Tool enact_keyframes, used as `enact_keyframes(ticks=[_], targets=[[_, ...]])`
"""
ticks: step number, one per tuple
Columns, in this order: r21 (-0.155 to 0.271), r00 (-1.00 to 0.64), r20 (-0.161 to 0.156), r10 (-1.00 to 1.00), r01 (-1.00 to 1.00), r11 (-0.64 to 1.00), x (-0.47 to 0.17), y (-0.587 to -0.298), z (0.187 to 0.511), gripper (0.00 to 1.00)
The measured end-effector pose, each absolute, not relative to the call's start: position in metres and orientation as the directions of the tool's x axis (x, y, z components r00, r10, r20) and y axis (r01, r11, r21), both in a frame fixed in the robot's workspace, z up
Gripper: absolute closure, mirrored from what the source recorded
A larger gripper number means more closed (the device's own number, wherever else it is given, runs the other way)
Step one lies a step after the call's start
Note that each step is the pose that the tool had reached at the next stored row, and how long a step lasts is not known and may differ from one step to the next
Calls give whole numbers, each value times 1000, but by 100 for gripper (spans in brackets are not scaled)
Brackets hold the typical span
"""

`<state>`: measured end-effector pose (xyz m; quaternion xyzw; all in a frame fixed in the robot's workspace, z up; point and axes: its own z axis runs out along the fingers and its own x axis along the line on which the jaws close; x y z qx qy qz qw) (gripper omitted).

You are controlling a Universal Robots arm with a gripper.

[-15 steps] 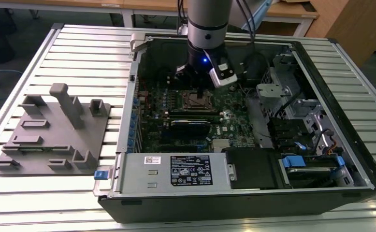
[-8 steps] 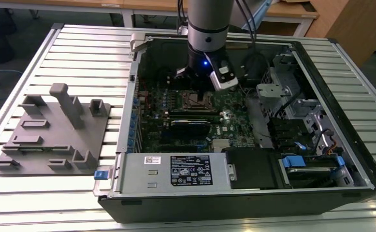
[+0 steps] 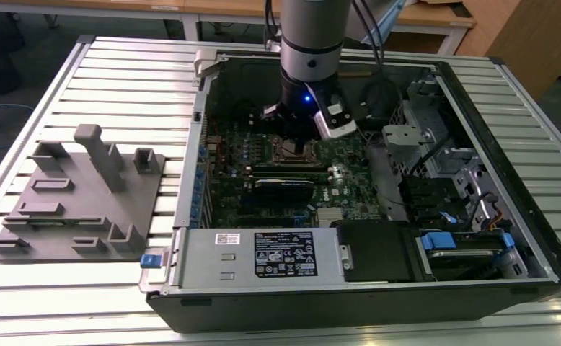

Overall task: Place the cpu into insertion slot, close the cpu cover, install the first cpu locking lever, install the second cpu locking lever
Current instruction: 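Install the second cpu locking lever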

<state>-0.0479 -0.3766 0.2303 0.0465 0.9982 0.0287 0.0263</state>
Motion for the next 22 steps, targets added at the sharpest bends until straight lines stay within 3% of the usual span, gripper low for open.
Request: enact_keyframes(ticks=[18,22], targets=[[60,-994,-51,94,91,994,-51,-383,230,89],[57,-995,-22,94,93,994,-51,-383,230,89]])
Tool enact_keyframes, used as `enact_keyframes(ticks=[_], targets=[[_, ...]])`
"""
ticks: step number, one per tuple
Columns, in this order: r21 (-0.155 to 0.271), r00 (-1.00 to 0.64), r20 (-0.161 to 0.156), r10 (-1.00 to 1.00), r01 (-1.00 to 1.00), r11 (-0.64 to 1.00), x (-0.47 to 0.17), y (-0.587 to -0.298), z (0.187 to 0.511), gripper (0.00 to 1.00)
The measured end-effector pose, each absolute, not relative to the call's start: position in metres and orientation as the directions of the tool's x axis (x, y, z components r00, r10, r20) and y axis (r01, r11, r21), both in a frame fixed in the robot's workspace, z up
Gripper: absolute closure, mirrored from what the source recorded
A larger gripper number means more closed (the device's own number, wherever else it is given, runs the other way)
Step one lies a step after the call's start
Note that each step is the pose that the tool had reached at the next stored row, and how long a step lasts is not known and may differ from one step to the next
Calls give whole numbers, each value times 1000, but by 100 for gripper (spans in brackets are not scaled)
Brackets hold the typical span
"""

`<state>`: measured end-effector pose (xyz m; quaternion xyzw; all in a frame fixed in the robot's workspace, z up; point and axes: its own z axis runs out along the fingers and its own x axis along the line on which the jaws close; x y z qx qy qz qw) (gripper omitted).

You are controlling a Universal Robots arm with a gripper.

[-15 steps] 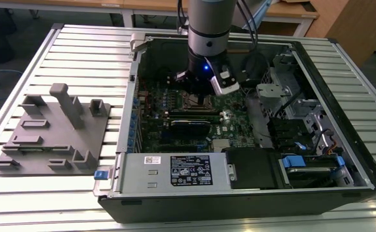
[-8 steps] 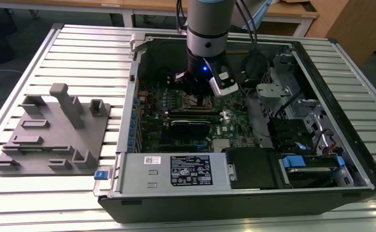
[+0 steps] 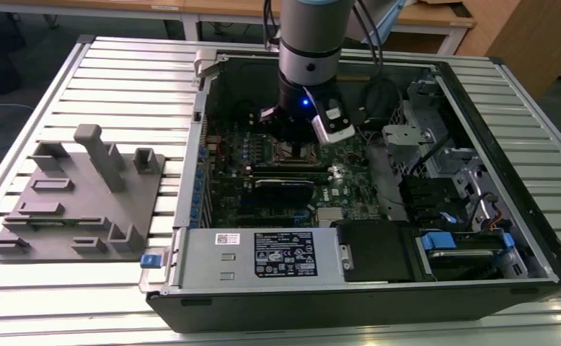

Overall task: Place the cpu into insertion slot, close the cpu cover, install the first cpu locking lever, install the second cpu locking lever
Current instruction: 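Install the second cpu locking lever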

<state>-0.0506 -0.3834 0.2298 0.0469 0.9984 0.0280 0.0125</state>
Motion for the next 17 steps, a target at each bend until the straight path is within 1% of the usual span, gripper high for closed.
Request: enact_keyframes(ticks=[17], targets=[[57,-995,-19,94,93,994,-60,-385,226,89]])
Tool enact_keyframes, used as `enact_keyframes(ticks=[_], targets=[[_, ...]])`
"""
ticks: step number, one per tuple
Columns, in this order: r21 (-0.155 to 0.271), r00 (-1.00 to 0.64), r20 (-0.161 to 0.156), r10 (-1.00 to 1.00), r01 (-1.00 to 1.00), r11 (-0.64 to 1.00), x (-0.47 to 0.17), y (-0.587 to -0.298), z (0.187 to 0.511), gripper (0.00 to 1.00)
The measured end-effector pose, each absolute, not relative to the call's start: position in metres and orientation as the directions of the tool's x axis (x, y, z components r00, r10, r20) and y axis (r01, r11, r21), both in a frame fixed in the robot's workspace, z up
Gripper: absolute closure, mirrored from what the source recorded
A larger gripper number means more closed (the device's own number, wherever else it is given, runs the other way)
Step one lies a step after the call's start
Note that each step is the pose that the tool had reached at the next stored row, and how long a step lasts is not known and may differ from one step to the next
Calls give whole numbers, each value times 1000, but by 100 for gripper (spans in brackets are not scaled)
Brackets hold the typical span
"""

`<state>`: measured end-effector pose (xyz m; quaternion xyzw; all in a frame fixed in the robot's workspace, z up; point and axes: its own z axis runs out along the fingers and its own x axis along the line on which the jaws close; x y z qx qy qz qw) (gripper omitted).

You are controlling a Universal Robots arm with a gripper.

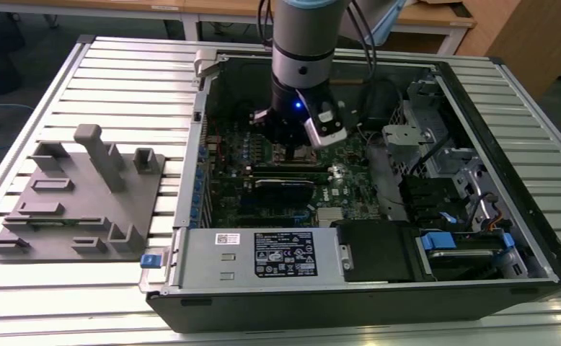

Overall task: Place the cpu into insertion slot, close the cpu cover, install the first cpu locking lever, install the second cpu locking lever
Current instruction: 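Install the second cpu locking lever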

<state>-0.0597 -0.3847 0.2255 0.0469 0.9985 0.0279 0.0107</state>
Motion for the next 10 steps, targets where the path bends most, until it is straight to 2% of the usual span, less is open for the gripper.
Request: enact_keyframes(ticks=[10], targets=[[57,-995,-19,94,93,994,-62,-385,223,89]])
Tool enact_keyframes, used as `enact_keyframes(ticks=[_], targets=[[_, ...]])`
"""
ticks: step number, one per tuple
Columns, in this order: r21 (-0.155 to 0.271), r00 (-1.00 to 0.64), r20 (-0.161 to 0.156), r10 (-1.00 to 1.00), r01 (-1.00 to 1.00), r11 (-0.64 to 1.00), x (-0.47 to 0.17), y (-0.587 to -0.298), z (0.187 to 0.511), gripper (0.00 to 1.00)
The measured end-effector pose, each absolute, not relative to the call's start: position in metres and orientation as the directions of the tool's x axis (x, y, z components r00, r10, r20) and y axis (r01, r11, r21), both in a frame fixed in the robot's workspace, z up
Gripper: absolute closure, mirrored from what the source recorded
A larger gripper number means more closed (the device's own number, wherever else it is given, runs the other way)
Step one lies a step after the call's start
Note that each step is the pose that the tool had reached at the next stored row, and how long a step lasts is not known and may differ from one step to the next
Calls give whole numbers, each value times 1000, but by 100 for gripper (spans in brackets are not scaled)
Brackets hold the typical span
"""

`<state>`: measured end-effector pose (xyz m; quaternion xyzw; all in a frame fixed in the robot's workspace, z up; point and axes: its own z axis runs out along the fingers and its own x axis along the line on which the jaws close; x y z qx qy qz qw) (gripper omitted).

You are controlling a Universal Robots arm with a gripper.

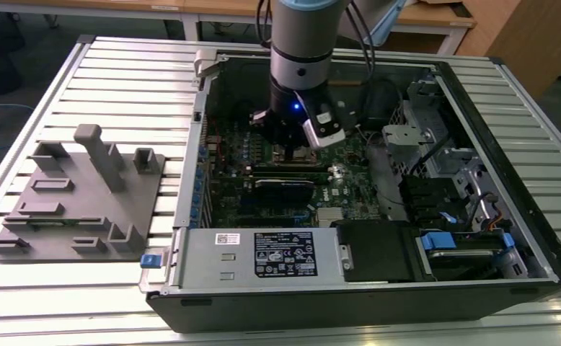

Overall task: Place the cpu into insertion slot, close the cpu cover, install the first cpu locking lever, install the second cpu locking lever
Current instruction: 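Install the second cpu locking lever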

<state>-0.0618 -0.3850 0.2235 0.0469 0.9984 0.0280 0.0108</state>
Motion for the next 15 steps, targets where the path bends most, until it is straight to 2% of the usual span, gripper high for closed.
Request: enact_keyframes(ticks=[15], targets=[[62,-996,-19,85,84,995,-72,-386,217,89]])
